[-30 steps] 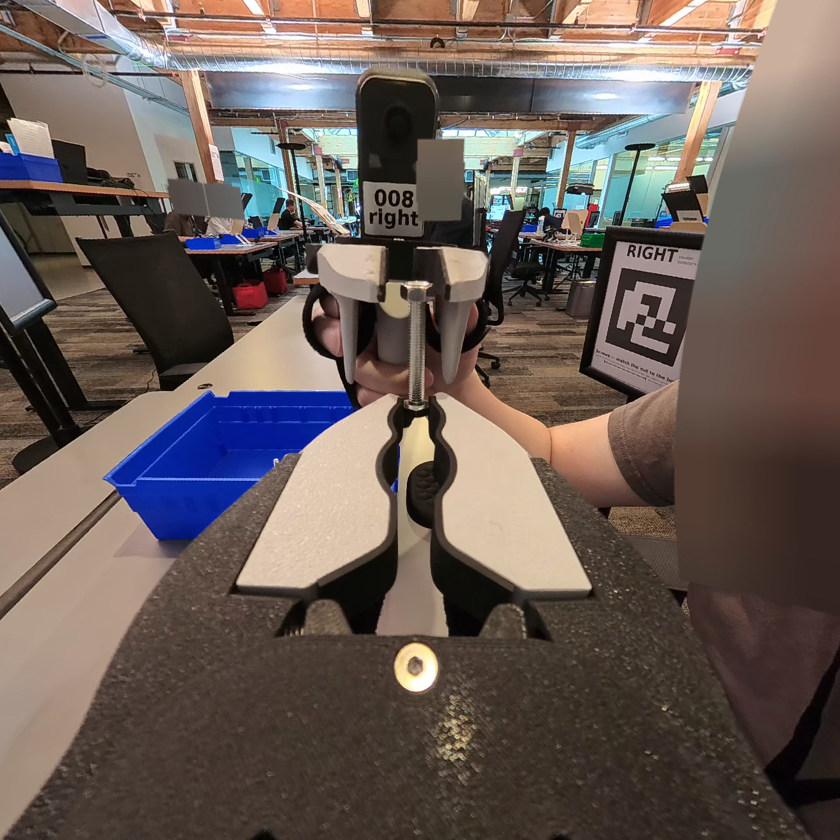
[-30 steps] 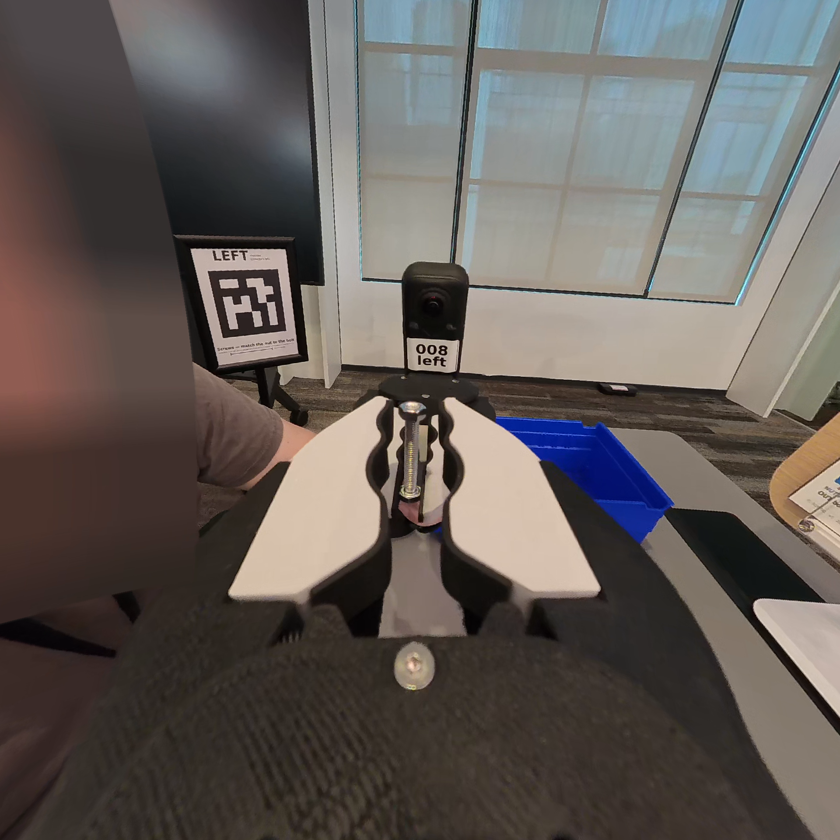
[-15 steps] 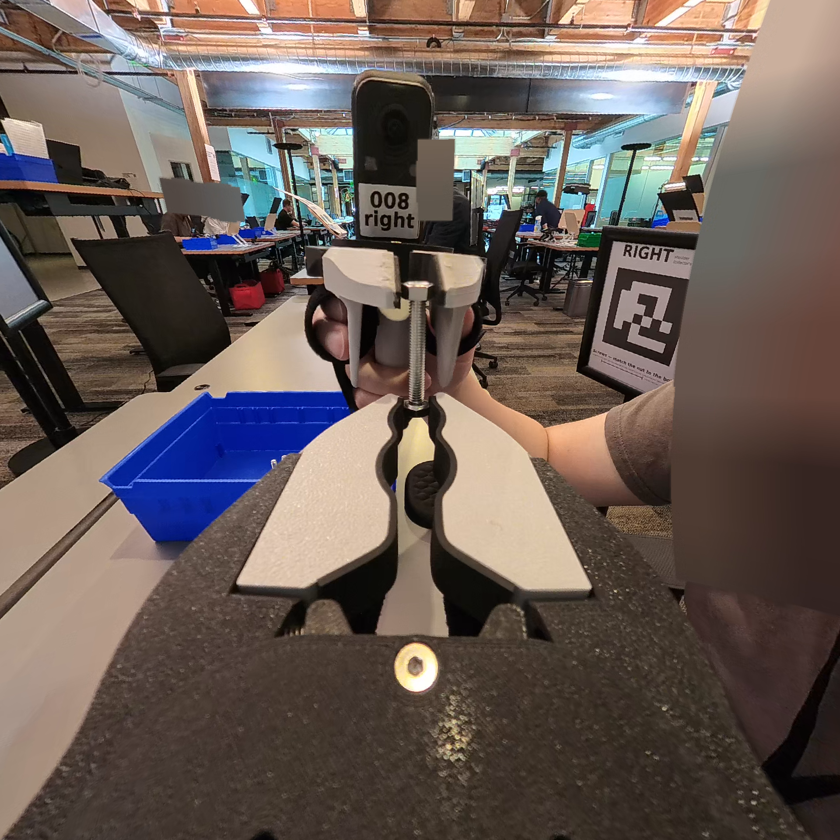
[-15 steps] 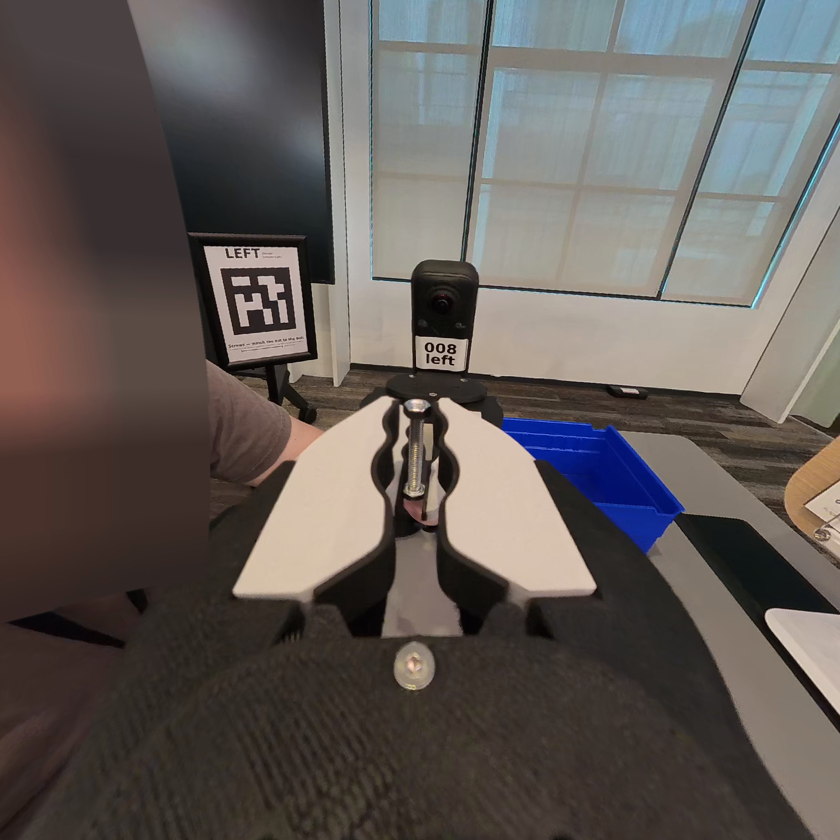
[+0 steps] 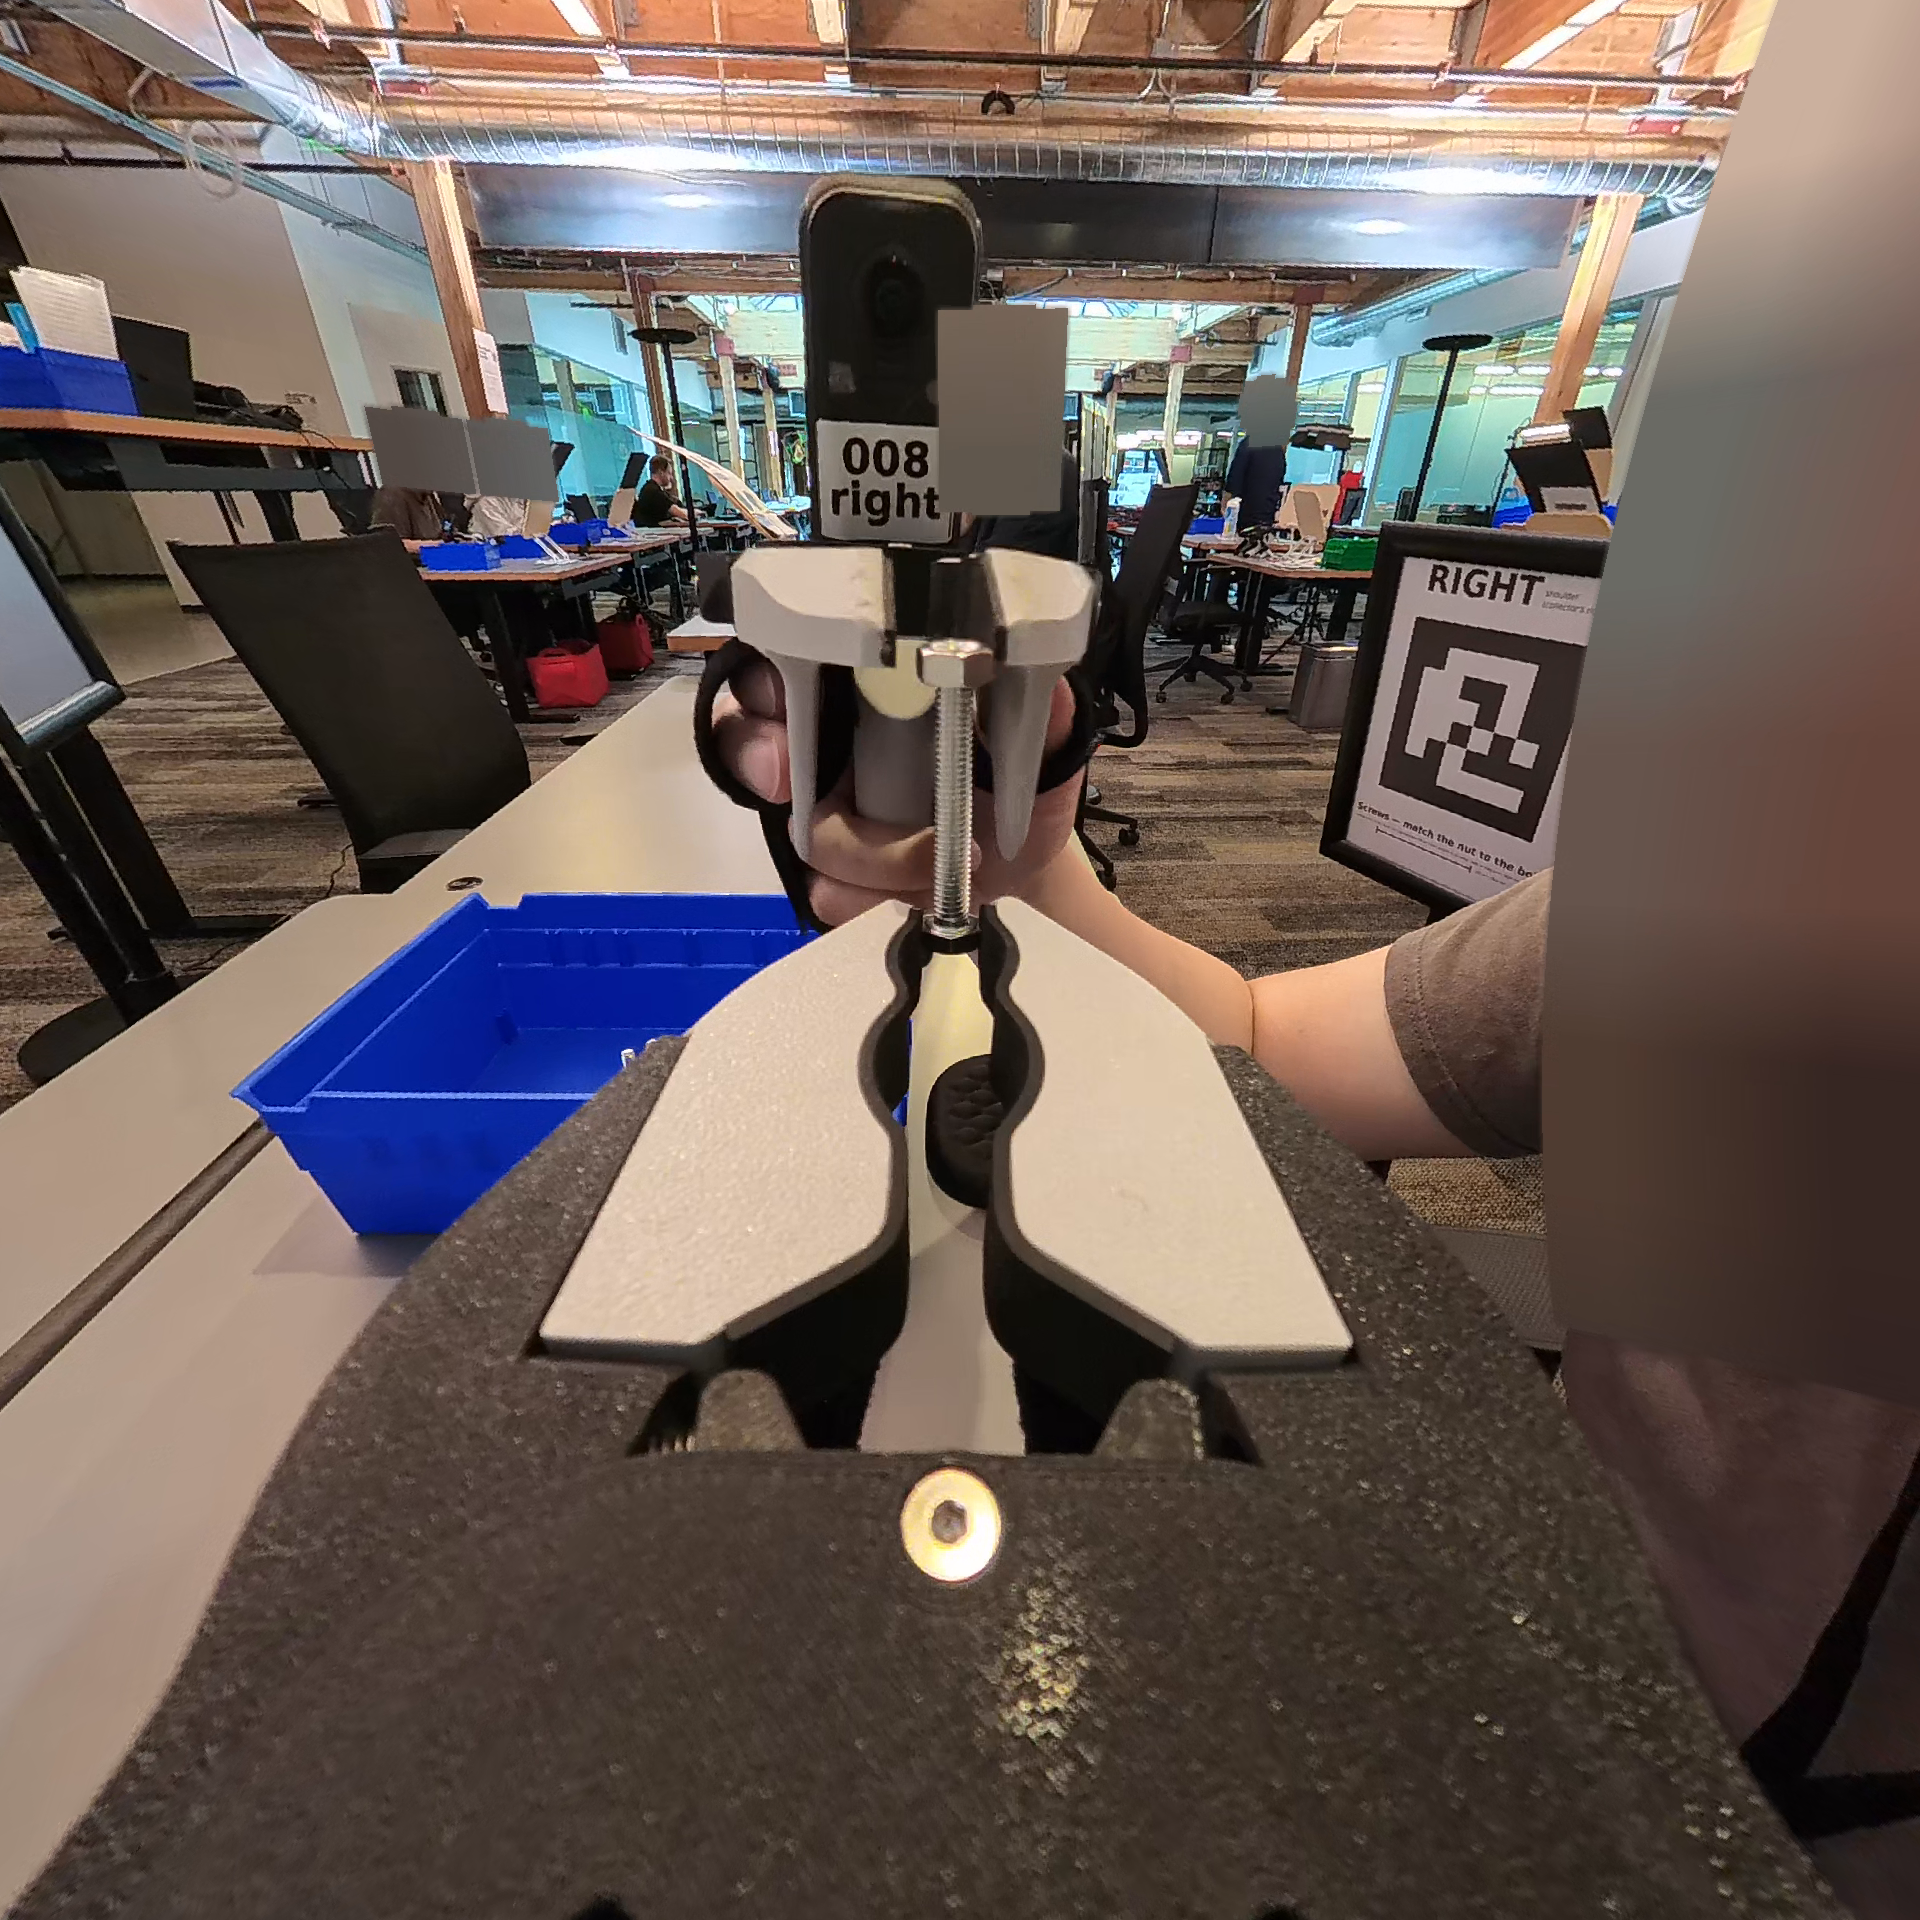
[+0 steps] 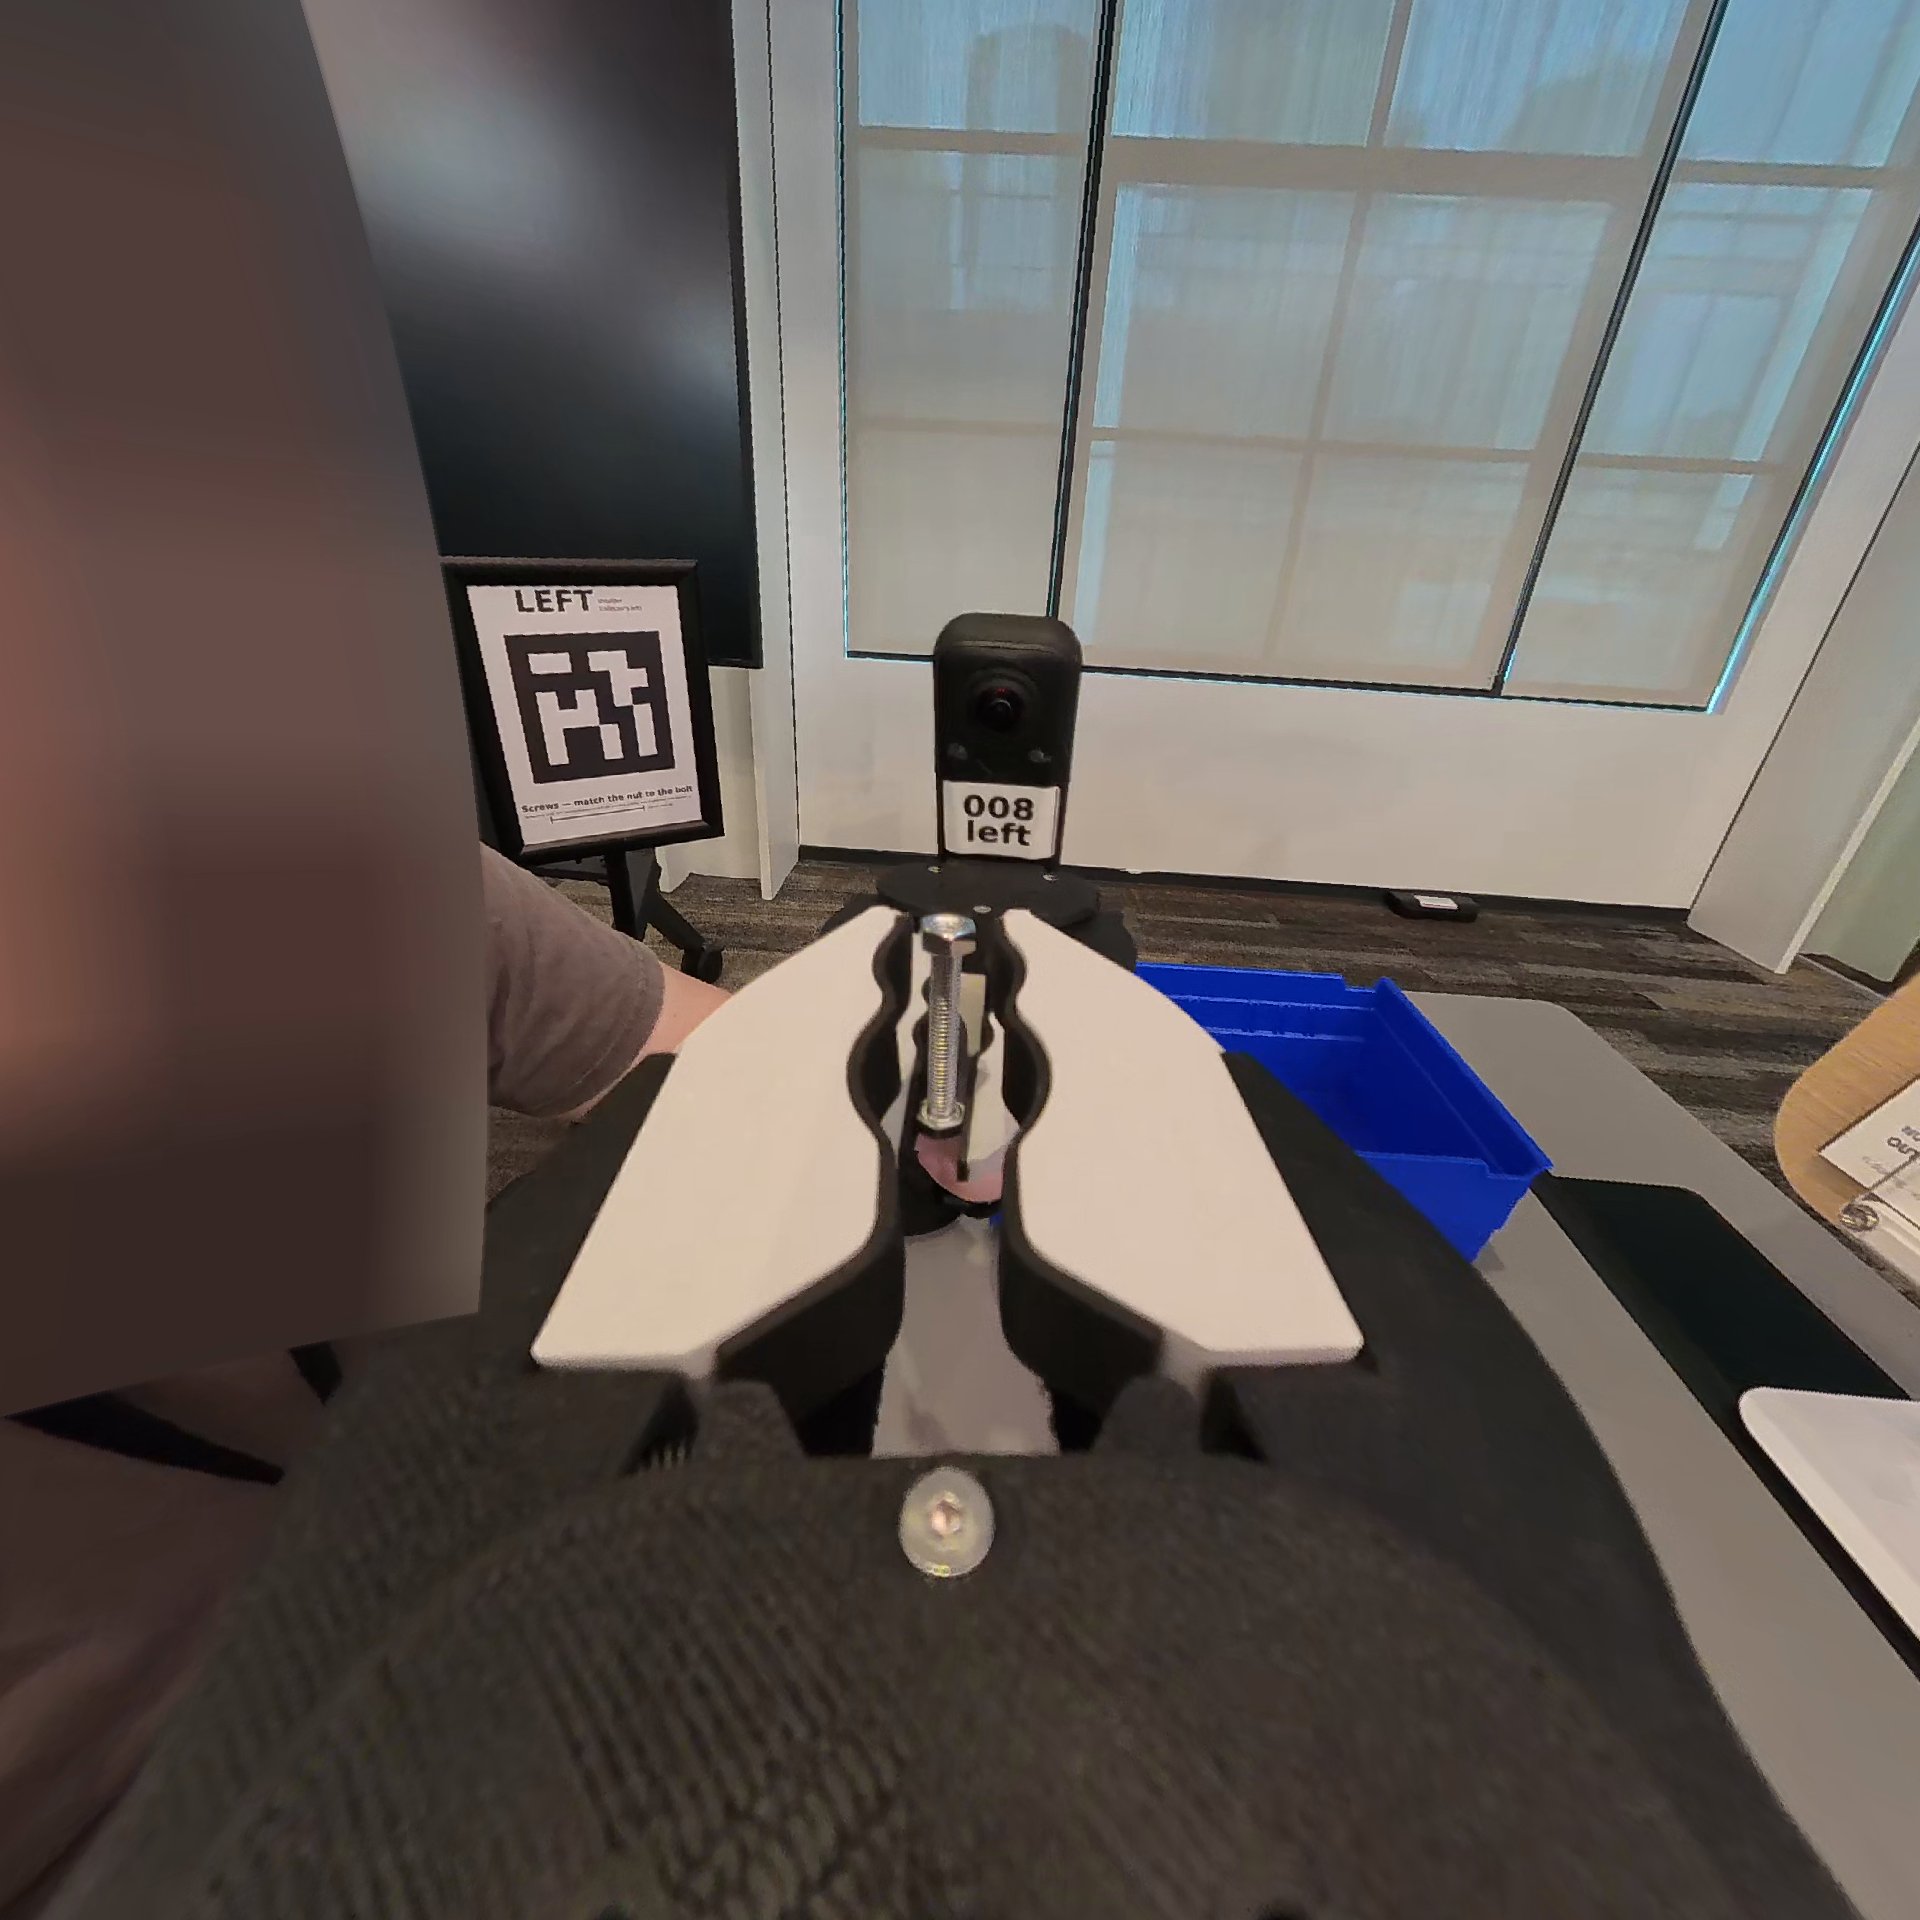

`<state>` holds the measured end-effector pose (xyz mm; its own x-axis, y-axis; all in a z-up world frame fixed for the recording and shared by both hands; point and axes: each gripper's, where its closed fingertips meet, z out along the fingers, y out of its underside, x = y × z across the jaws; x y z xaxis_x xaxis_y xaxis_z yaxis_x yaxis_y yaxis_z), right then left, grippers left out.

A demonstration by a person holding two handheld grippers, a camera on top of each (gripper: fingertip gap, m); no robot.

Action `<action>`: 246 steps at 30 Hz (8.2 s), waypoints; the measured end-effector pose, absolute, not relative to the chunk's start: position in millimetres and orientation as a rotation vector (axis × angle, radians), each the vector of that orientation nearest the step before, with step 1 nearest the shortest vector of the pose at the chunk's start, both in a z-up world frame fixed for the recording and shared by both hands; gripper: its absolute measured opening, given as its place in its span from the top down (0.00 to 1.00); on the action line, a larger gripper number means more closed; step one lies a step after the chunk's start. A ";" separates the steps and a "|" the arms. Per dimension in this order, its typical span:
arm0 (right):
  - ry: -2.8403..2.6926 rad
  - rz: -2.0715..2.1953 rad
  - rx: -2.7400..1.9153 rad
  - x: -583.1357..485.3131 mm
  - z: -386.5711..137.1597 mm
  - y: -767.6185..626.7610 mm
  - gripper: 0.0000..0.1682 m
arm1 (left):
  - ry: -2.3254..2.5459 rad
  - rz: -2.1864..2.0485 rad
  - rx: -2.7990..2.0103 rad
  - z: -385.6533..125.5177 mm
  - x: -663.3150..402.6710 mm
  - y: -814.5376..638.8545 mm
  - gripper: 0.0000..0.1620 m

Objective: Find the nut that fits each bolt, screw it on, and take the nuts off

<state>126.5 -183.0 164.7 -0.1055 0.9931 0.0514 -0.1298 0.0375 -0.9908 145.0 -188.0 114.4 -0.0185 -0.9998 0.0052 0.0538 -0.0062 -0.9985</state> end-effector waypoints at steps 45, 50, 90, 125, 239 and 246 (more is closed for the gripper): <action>-0.927 0.313 -2.083 332.8 -22.0 24.2 0.85 | 1.145 -1.230 -1.203 117.5 135.5 -174.5 0.94; -1.009 0.650 -1.476 227.5 116.0 -56.5 0.84 | 1.137 -1.249 -1.244 109.4 140.4 -169.6 0.94; -0.577 0.131 -2.553 409.6 -51.1 0.2 0.87 | 0.680 -0.465 -2.027 80.7 -77.5 -55.5 0.77; -0.767 0.052 -2.475 390.1 -44.2 1.9 0.87 | -0.028 0.054 -3.010 -149.8 -245.3 -13.7 0.95; -1.149 1.364 -1.017 116.5 136.5 -147.6 0.87 | 1.132 -1.087 -1.283 94.8 142.9 -151.2 0.94; -1.138 1.388 -1.034 127.1 139.7 -142.9 0.88 | 1.132 -1.085 -1.286 96.1 141.2 -150.9 0.94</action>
